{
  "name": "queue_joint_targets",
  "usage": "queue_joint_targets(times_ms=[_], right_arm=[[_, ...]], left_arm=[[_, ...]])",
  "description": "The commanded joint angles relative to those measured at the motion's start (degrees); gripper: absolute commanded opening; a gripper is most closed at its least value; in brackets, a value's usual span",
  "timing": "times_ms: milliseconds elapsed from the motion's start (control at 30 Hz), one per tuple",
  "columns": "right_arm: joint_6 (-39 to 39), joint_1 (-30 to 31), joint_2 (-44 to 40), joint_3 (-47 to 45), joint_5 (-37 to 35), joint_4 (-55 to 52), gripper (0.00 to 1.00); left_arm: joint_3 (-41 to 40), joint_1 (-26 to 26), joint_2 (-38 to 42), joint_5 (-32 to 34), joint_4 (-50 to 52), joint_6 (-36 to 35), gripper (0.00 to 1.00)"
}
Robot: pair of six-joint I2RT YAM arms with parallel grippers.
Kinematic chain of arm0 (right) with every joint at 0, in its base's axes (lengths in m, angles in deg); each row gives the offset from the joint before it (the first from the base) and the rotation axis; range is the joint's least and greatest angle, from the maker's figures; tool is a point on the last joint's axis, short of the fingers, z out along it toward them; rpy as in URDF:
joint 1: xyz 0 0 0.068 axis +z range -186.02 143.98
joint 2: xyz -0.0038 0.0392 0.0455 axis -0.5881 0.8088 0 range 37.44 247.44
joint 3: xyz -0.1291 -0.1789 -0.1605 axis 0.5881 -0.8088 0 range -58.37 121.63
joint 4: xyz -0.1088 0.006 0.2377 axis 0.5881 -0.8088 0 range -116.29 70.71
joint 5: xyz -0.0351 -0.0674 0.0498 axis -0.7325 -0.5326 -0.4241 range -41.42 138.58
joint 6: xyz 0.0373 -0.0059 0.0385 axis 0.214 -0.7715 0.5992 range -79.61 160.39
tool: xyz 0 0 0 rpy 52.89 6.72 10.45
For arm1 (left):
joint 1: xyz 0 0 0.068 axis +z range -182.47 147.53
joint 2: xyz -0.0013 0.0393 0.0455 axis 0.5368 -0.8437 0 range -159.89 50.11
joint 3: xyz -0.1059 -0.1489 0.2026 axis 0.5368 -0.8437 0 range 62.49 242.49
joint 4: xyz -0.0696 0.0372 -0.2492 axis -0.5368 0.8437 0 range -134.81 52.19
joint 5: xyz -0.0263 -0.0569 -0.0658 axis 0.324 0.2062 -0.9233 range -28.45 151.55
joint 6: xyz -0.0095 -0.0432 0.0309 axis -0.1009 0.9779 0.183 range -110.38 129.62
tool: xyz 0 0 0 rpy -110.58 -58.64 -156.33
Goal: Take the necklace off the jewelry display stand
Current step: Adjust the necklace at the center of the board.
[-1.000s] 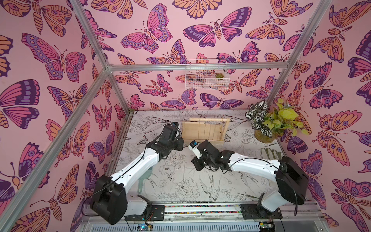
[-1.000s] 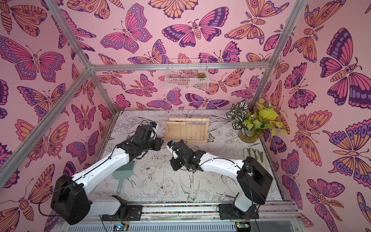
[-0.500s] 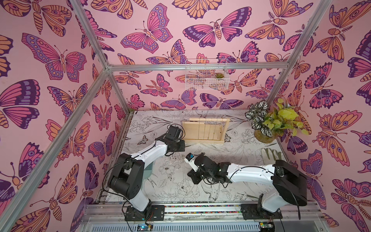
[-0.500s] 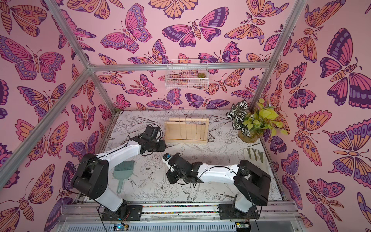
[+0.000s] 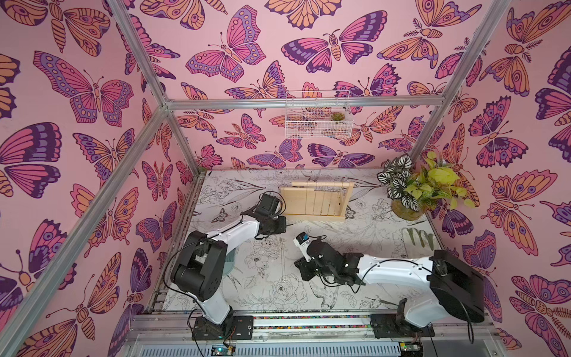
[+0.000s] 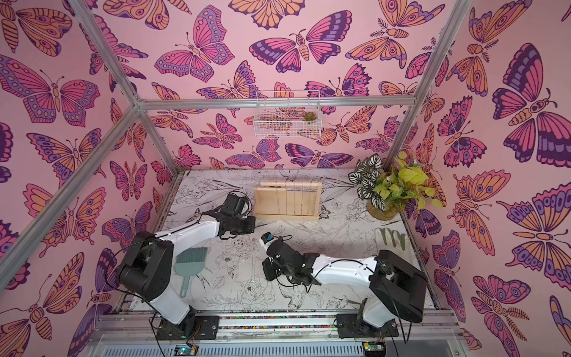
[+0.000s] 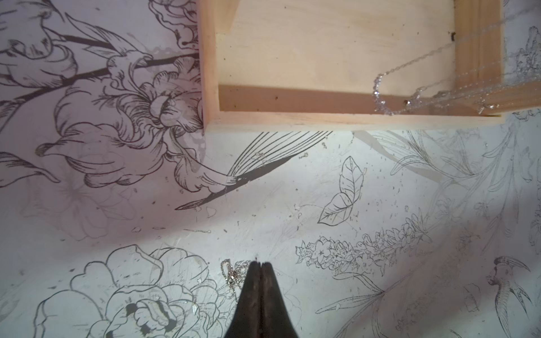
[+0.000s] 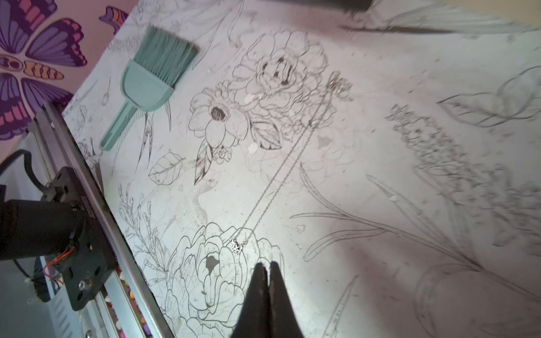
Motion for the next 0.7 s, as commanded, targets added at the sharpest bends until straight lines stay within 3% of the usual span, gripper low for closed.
queue_joint_targets(times_ms=[0, 667], right_arm=[[-0.06, -1.35, -1.74, -0.51, -3.64, -4.29, 0.0], [0.88, -3.17, -3.8, -4.33, -3.95, -2.71, 0.0]], left_arm=[[-2.71, 0.3, 1.41, -1.92, 0.47, 0.08, 0.0], [-2.63, -0.32, -3.39, -1.66, 0.5, 0.16, 0.0]])
